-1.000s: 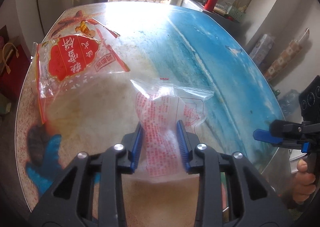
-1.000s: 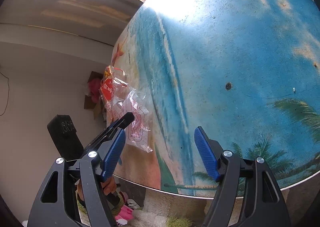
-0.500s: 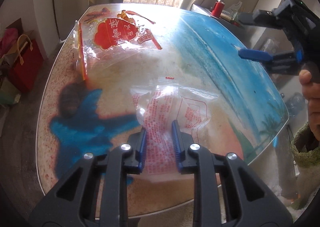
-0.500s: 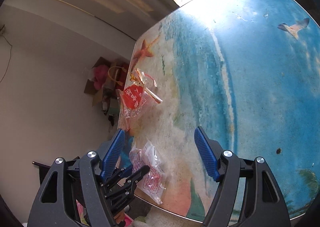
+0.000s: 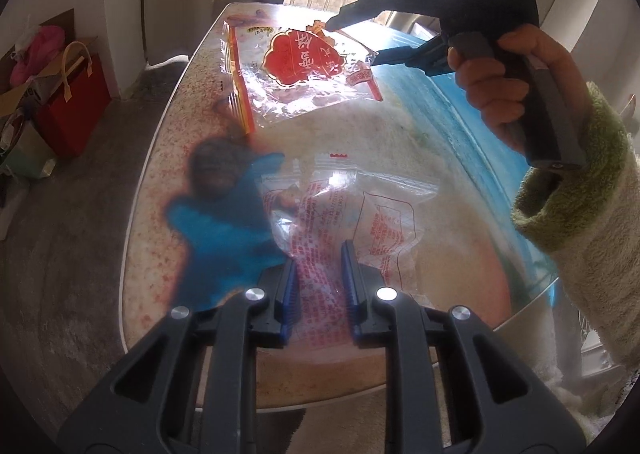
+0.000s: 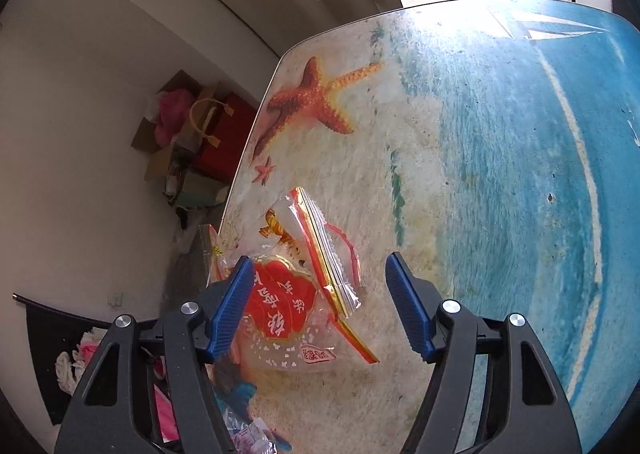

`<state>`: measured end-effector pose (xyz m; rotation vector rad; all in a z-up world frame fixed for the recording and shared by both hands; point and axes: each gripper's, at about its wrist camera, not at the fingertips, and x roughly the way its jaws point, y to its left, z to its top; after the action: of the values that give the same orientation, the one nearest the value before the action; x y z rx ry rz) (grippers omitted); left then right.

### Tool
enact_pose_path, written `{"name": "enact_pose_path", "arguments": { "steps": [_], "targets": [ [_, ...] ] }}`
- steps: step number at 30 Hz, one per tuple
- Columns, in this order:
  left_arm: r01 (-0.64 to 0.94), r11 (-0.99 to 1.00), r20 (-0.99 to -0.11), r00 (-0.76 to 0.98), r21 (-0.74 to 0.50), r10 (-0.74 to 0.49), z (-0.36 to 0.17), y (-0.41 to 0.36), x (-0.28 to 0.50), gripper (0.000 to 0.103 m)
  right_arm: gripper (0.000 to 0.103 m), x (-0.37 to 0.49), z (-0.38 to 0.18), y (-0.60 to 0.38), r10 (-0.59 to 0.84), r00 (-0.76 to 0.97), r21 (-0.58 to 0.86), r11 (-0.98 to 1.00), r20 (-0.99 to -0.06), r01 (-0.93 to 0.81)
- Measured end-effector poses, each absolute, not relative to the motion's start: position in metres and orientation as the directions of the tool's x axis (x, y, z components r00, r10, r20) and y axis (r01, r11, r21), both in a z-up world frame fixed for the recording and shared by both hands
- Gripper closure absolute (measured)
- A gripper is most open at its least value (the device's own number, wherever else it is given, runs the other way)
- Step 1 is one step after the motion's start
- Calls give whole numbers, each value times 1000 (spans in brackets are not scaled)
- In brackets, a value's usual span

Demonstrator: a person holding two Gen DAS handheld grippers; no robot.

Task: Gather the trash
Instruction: 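Grasp the clear printed bag with the left tool while the right tool grasps the red-label bag, then lift both held bags off the table with both tools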

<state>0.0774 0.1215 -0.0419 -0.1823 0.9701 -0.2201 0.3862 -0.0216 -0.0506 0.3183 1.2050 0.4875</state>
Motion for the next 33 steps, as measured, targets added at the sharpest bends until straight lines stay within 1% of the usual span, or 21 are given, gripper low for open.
{"name": "enact_pose_path", "arguments": {
  "steps": [2,3,4,5,8,11,15,19,22,23,24,25,27,29,31,33],
  "targets": [
    [104,963,-795,546,-250,-265,-42,121,78,84,65,385,-58,-17,495,259,455,868,-829,-200],
    [105,963,-795,546,-248,-264,-42,120,78,84,72,383,-61,-17,484,256,445,873,-837,-198],
    [106,963,-795,546,-246,-263,-42,120,78,84,82,381,-64,-20,481,251,445,875,-840,-191],
    [108,964,-796,546,-244,-263,-42,119,78,84,91,378,-64,-23,491,249,456,871,-835,-184],
    [109,964,-795,546,-243,-263,-42,119,77,84,97,365,-55,-44,477,285,448,879,-831,-165],
    [108,964,-795,548,-241,-260,-42,119,77,84,98,345,-46,-77,485,317,468,874,-815,-133],
    [109,964,-795,547,-242,-261,-41,116,79,84,98,303,-35,-128,433,356,419,900,-828,-119],
    [123,961,-795,542,-248,-274,-42,110,84,84,98,257,-37,-192,389,373,415,910,-842,-12],
    [141,958,-794,536,-251,-287,-43,104,88,84,94,222,-46,-233,356,383,419,904,-852,91],
    [148,957,-793,535,-251,-291,-43,101,89,84,91,210,-48,-243,348,387,421,899,-854,122],
    [155,956,-794,533,-248,-293,-43,98,91,84,86,200,-50,-252,347,390,430,890,-853,149],
    [162,956,-794,531,-247,-295,-43,95,93,84,76,191,-52,-260,346,397,441,881,-850,174],
    [172,954,-796,527,-244,-298,-42,90,96,84,60,176,-50,-272,335,427,452,867,-840,209],
    [180,954,-798,523,-238,-298,-42,86,98,84,50,165,-45,-277,317,464,449,869,-827,208],
    [184,955,-800,522,-233,-296,-42,82,100,84,43,161,-44,-276,334,489,471,862,-806,188],
    [183,956,-802,520,-231,-293,-41,80,100,84,39,163,-45,-270,354,493,482,862,-795,157]
  ]
}}
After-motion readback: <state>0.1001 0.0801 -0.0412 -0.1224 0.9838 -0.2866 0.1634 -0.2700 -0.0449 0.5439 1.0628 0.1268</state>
